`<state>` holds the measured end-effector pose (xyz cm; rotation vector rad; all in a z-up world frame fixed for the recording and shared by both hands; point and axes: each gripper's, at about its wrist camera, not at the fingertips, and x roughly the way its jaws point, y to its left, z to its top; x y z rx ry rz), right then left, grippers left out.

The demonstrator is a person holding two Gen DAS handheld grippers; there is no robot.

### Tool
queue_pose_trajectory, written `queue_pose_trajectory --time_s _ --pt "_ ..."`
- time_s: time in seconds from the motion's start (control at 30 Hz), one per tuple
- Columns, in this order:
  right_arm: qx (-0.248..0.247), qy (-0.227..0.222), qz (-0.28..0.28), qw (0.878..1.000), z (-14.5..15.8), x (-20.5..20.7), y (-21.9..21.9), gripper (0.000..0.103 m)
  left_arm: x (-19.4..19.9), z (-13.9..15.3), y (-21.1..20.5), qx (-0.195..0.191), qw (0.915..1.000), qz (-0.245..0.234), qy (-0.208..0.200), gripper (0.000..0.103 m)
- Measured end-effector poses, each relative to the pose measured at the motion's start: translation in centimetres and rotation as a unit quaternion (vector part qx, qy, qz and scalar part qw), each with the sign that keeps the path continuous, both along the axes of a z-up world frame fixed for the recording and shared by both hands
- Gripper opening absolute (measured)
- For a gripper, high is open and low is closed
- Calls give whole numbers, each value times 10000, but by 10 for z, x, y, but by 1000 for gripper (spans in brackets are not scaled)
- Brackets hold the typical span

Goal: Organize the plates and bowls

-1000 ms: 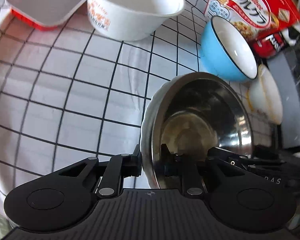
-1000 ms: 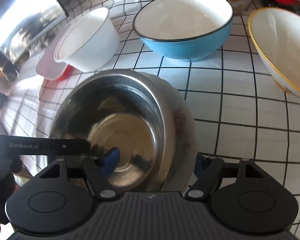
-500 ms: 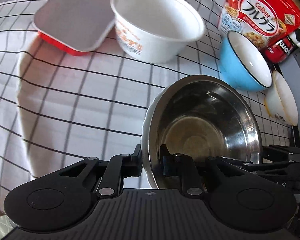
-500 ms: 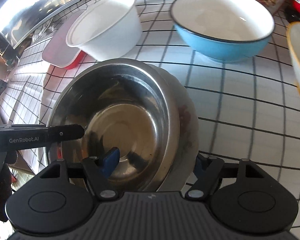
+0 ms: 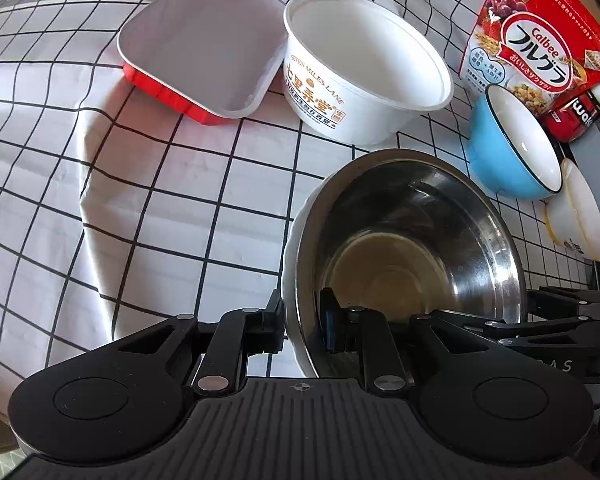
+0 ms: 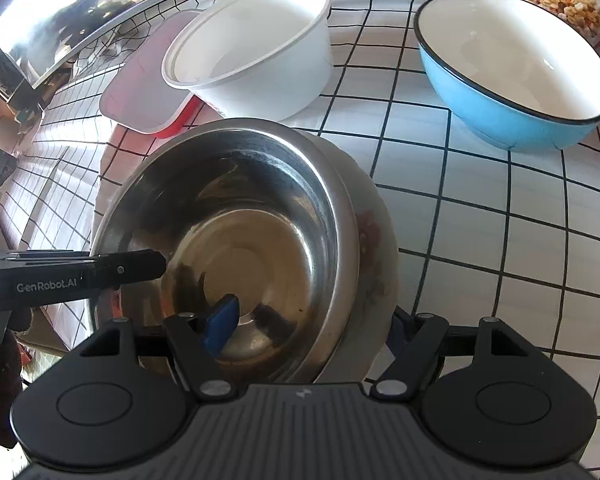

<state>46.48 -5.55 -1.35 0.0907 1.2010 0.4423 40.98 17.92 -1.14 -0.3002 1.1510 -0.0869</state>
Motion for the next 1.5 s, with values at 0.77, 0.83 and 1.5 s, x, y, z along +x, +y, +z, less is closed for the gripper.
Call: queue_pose_trajectory --time_s 0.77,0.83,1.5 --pt "18 -85 -45 10000 -6 2 18 103 5 -3 4 -205 9997 -51 157 21" --pt "-222 -129 25 9997 -6 -1 26 103 5 -3 5 -195 9997 -40 166 21" --pt "-178 -185 -243 9994 0 0 -13 36 3 -2 -4 39 9999 -112 100 21"
